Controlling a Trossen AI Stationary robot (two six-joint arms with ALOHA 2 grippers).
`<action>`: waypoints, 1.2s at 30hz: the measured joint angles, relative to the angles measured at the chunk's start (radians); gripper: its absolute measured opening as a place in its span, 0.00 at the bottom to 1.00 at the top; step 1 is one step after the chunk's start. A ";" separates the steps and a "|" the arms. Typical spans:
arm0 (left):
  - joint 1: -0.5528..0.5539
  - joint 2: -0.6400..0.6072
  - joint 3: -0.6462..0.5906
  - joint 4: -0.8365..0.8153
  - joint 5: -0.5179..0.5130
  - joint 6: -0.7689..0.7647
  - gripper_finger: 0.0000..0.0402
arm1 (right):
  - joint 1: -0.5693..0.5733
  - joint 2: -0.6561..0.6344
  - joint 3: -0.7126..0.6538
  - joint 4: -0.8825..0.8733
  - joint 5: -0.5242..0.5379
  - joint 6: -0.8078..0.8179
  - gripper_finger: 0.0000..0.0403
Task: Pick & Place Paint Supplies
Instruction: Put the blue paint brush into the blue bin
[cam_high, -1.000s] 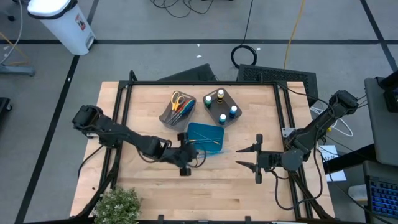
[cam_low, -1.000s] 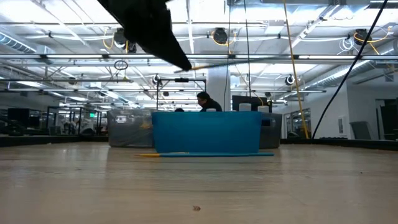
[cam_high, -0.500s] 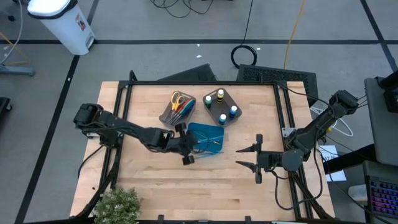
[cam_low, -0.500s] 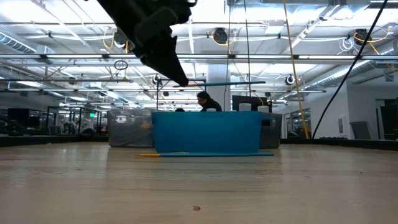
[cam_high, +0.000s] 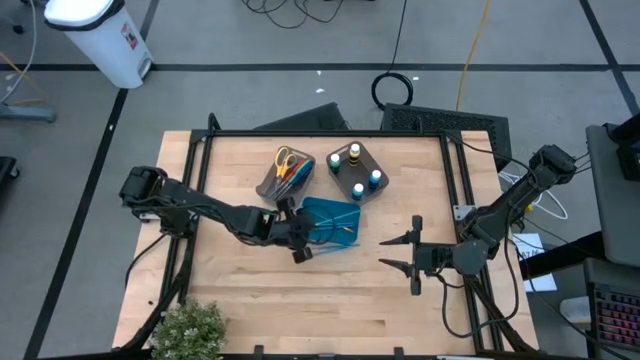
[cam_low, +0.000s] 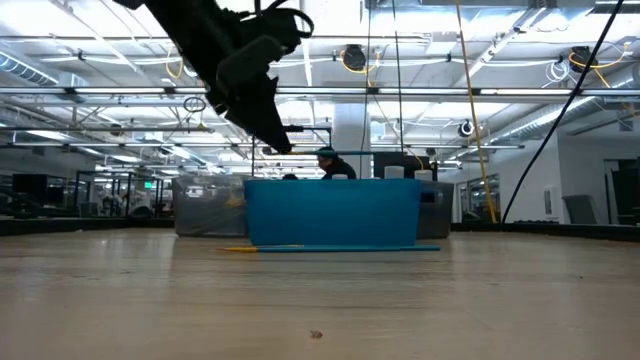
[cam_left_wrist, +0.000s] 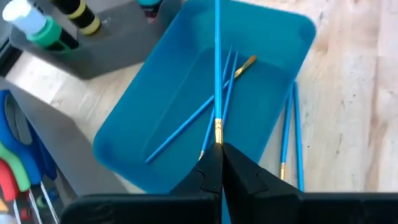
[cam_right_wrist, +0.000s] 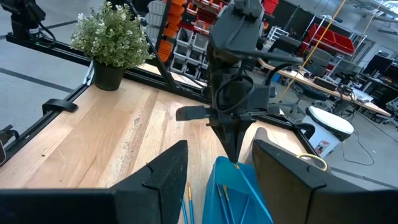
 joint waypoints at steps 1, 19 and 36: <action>0.002 0.000 -0.008 0.006 0.000 -0.006 0.01 | 0.000 0.000 0.000 0.000 0.000 0.000 0.42; 0.018 0.001 -0.055 0.064 0.030 -0.026 0.01 | 0.000 0.000 0.000 0.000 0.000 0.000 0.42; 0.018 0.001 -0.055 0.063 0.034 -0.024 0.02 | 0.000 0.000 0.000 0.000 0.000 0.000 0.42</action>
